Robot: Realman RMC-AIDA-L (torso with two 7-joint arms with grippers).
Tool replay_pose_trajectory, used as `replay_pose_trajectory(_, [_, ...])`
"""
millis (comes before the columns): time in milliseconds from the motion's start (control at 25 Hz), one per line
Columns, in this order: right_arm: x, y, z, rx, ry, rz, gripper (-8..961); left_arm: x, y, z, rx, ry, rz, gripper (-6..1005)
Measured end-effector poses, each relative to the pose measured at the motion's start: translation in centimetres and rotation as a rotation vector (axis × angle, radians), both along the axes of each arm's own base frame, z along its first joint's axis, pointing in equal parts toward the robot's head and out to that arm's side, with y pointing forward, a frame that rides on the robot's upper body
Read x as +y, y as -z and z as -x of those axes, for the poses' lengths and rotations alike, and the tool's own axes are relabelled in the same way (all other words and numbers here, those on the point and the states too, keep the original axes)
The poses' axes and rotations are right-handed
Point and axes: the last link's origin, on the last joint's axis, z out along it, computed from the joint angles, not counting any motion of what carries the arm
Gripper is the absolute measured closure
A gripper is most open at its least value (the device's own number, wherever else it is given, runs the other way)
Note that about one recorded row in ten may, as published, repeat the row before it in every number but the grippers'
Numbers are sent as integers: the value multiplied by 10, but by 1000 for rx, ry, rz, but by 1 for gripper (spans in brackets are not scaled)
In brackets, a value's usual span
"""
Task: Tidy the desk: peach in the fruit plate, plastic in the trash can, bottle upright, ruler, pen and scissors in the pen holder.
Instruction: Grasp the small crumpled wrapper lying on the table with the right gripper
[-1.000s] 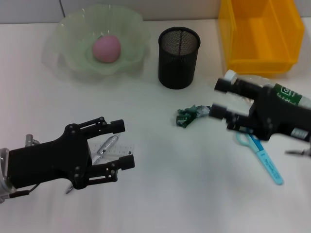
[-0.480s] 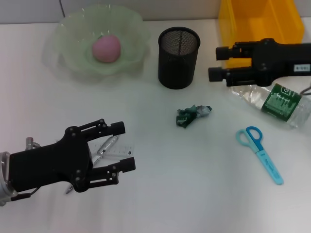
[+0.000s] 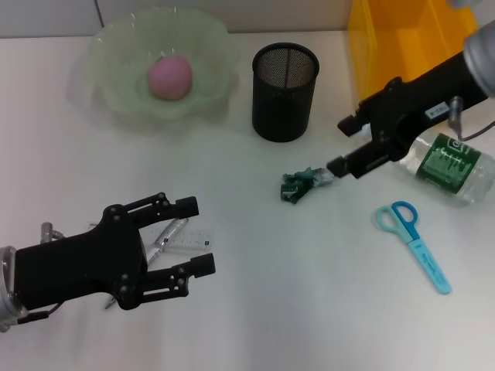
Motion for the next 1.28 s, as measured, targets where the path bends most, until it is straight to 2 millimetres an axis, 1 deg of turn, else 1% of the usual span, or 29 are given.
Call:
replay_pose_trajectory(40, [0,0,0,0,0,0,220,-1,0,1,1,-3,-1,214])
replay_pose_trajectory(120, [0,7,1,-74,-24,15,221,0,0,1,3,-5,-2,214])
replay_pose_trajectory(200, [-1,20,5,-149,-91,28,221,1,2,2,9,-14,-7,214])
replay_pose_trajectory(240, [-1,20,5,-149,-91,28,221,1,2,2,10,-15,-9,214])
replay_pose_trajectory(280, [-4,28,8,-184,-142,32,222,1,2,2,11,-15,-9,214])
replay_pose_trajectory(320, [-4,28,8,-184,-142,32,222,2,3,1,12,-15,-12,214])
replay_pose_trajectory(400, [-8,42,11,-223,-210,31,222,2,4,1,13,-11,-15,214])
replay_pose_trajectory(440, [-8,42,11,-223,-210,31,223,2,4,1,14,-11,-15,214])
replay_pose_trajectory(600, [-10,61,9,-271,-301,-3,224,3,4,1,15,-12,-17,214])
replay_pose_trajectory(720, [-9,64,8,-290,-317,-15,224,3,4,1,15,-13,-17,214])
replay_pose_trajectory(800, [-7,69,6,-317,-339,-30,225,3,4,1,16,-15,-18,214])
replay_pose_trajectory(1160, [-3,84,-3,-320,-349,-56,225,6,5,1,27,-19,-26,215])
replay_pose_trajectory(1280, [-3,91,-9,-318,-347,-53,224,7,5,2,31,-23,-29,215])
